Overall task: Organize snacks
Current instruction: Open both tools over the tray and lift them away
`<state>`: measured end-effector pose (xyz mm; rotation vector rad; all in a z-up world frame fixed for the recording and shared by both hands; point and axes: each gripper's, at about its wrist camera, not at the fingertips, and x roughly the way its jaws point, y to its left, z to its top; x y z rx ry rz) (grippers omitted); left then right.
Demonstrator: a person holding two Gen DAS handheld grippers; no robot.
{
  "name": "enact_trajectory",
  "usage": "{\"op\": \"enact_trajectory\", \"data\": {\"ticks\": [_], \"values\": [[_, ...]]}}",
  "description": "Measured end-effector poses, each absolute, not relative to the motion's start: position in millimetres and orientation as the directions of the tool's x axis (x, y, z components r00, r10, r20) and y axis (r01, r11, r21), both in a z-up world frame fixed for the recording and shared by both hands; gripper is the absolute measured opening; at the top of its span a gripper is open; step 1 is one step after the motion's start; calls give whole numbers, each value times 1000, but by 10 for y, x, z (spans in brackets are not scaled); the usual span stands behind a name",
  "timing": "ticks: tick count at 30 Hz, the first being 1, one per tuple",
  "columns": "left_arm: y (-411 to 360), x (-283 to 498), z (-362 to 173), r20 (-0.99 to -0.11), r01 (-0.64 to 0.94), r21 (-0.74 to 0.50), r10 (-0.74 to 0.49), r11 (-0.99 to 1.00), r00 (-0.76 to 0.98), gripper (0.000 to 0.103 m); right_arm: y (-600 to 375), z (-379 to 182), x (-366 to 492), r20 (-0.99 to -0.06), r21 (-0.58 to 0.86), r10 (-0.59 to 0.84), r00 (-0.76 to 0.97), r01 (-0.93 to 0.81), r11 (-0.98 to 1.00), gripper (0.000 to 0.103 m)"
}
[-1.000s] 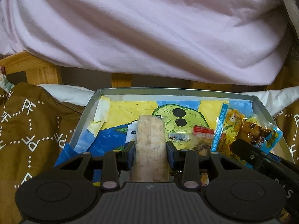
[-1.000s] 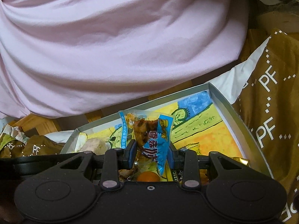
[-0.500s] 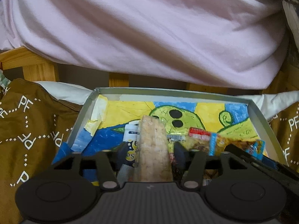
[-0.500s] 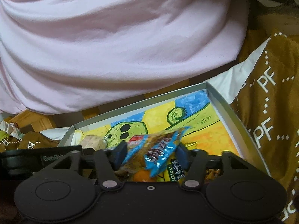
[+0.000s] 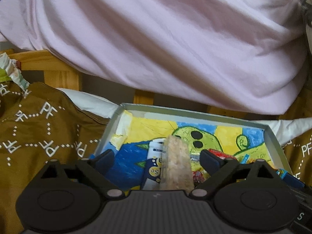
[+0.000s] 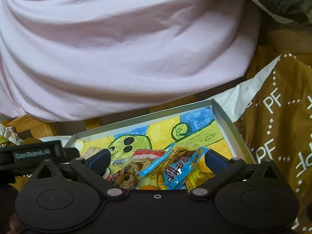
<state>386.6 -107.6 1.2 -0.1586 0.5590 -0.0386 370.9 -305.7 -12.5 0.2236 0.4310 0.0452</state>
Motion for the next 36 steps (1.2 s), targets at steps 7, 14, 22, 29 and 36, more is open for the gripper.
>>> {"op": "enact_trajectory", "data": {"ticks": [7,14,22,29,36], "values": [[-932,3760,117,-515,-52,-176,-47,983,856,102,-2928,-121,3736,-483,97,29,875,21,995,102],[-771,3622,187,-515,-83,-190,-27,978,857,102,-2825,-128,3687,-537,-92,-64,841,17,996,102],[-668,3392,317,-485,-74,-192,-29,979,874,102,-2906,126,3363,-467,36,-11,884,31,999,102],[-680,3069,419,-450,-62,-167,-20,984,893,102,-2968,412,2963,-358,104,19,934,19,994,102],[-681,2652,513,-431,-55,-138,-9,989,902,102,-3006,592,2461,-299,123,34,953,3,992,102]]}}
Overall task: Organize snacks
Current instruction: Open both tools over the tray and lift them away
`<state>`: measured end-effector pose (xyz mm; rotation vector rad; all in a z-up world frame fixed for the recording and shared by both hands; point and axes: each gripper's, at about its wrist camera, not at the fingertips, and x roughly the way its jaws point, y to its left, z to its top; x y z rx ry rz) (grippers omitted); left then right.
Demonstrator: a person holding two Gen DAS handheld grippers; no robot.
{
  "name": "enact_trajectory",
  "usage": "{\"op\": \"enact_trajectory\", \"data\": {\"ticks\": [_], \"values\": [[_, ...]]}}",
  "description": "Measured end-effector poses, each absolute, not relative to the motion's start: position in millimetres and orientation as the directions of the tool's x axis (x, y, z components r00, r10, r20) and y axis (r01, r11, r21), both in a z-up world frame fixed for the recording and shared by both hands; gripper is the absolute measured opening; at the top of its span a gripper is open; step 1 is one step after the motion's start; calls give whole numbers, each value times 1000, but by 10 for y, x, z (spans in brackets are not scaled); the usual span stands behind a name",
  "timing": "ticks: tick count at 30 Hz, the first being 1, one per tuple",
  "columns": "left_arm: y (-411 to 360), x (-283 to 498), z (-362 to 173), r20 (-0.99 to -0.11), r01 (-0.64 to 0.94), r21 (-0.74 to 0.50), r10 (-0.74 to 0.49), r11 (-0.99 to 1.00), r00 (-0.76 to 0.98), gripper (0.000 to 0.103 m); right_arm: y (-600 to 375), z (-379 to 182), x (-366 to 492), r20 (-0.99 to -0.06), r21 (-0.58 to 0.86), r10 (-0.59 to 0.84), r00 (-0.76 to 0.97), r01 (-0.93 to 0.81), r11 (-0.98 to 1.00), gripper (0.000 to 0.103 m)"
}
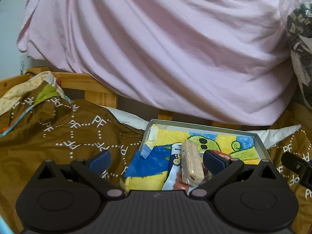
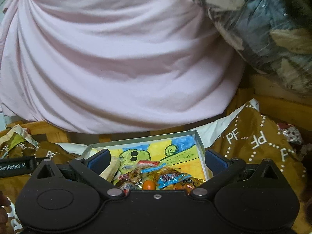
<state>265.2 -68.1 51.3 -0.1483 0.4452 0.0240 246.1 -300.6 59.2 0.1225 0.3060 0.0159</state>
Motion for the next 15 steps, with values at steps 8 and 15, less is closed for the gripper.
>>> {"op": "enact_trajectory", "data": {"ticks": [8,15], "values": [[-606,2188,578,-409,-76,-107,26,991,912,102,-2981,699,1986,-256,126,21,966,12,992,102],[-500,1896,635,-393,-73,-105,26,992,919,102,-2911,747,1660,-243,128,11,970,20,992,102]]}}
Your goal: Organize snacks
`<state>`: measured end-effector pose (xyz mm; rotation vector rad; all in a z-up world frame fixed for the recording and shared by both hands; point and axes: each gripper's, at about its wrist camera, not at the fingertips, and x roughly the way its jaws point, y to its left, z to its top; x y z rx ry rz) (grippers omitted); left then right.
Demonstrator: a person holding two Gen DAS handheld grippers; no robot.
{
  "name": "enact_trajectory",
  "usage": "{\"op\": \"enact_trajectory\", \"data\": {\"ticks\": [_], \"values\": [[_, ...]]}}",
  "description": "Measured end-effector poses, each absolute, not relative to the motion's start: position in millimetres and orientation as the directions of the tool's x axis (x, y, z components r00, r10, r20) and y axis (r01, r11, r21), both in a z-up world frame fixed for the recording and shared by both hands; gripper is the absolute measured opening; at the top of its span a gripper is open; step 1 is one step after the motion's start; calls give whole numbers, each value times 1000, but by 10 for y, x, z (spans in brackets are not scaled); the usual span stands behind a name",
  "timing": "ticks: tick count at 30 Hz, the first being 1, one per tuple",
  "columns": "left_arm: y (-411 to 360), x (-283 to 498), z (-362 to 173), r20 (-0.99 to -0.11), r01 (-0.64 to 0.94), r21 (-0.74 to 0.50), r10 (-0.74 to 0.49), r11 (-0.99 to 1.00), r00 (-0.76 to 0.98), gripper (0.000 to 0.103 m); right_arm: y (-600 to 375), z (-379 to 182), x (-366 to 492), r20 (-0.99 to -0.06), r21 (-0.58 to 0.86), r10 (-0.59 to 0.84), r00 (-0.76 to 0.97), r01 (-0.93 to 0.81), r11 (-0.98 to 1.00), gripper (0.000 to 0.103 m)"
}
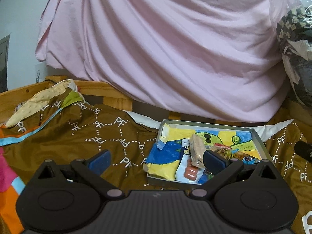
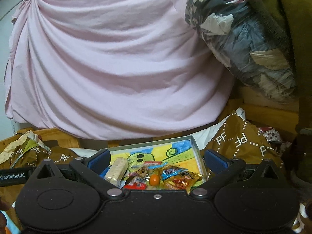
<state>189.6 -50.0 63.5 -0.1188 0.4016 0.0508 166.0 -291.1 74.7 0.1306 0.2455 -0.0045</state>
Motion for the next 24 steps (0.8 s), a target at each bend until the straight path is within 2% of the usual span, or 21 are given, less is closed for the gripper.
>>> {"op": "enact_trajectory", "data": {"ticks": [9,24], "values": [[-382,1565,595,-380,-63,-129,9,990,925,102,-2808,652,1202,-211,133,-5,978,33,991,102],[-46,1020,534,-384,-66,-146,5,987,923,103,-2621,606,618,-221,111,-38,974,64,992,102]]}}
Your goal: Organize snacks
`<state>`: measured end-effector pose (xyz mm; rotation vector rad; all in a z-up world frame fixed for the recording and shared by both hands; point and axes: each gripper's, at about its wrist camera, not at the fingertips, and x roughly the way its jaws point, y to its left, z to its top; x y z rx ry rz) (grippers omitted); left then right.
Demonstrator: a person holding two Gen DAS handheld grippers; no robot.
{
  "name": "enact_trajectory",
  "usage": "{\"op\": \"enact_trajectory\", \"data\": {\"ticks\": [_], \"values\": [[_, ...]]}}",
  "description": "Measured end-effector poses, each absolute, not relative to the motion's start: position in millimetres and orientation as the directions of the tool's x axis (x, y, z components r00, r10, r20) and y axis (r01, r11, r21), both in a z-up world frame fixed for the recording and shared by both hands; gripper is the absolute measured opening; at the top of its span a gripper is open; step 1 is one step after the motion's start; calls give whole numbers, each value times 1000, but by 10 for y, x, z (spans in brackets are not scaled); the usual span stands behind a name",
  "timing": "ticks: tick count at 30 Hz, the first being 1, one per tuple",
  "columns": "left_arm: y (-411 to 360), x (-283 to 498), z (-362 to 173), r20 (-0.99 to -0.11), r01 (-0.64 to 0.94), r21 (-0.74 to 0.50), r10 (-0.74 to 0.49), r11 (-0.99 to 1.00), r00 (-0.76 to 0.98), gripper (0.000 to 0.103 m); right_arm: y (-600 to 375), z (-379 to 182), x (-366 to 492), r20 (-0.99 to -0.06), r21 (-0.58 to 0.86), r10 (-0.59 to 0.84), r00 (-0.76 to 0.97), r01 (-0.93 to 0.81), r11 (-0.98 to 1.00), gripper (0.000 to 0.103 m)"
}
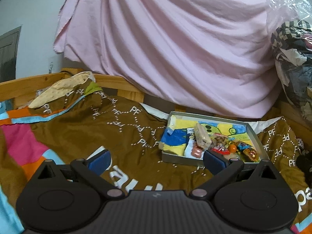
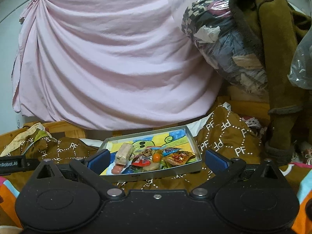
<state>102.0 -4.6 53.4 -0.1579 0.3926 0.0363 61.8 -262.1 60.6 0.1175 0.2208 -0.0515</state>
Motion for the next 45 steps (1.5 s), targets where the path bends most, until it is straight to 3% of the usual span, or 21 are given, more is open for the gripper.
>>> {"op": "enact_trajectory", "data": {"ticks": [24,45], "values": [[53,695,312,-340,-49,-92,14,995,940,103,-2368,382,441,-279,65,11,960,7,998,102],[22,717,178,-375,-51,-102,9,993,927,103,-2365,309,519,-332,63,0,943,23,998,102]]}}
